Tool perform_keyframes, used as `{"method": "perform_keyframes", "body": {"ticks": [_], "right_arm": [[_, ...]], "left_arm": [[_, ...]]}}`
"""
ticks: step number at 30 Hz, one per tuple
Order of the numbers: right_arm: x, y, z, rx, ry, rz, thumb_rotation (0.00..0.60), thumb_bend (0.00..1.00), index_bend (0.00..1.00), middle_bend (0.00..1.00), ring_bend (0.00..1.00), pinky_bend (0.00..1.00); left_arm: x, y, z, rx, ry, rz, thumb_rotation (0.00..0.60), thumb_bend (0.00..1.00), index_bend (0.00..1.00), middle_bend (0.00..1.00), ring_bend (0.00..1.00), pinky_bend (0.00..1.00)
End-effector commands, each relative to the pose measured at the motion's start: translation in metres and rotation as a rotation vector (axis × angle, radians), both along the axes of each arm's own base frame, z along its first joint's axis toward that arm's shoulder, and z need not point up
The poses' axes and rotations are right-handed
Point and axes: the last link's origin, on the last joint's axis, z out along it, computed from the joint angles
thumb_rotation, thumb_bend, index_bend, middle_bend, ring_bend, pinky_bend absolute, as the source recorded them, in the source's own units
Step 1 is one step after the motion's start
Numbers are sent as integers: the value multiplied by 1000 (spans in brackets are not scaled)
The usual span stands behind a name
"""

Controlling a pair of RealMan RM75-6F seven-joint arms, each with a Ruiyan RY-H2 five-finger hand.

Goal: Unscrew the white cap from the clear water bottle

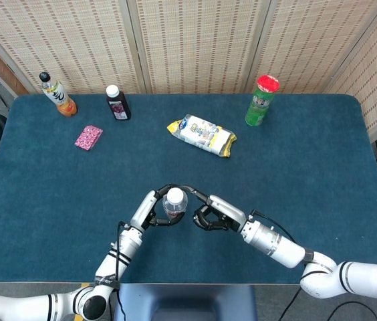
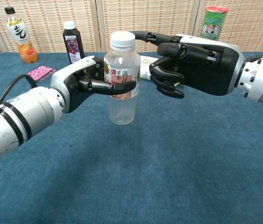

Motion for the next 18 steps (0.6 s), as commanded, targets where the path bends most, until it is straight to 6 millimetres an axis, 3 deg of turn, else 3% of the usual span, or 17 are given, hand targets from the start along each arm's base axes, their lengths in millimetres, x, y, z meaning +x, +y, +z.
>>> {"method": "perform_keyframes", "body": {"ticks": [1, 12, 18], "right_arm": [[0, 0, 1, -2, 0, 3, 392, 751, 0, 864, 745, 823], [0, -8, 7, -7, 38, 14, 392, 751, 0, 867, 748, 823], [-2, -5, 13, -18, 38, 26, 391, 751, 0, 871, 749, 823]], "left_arm": [[1, -1, 0, -1, 4, -6, 600, 523, 501, 572, 269, 188], [8, -10, -5, -11, 49, -62, 600, 522, 502, 578, 269, 188], [9, -3, -1, 4, 45, -59, 600, 522, 503, 579, 269, 189]]}}
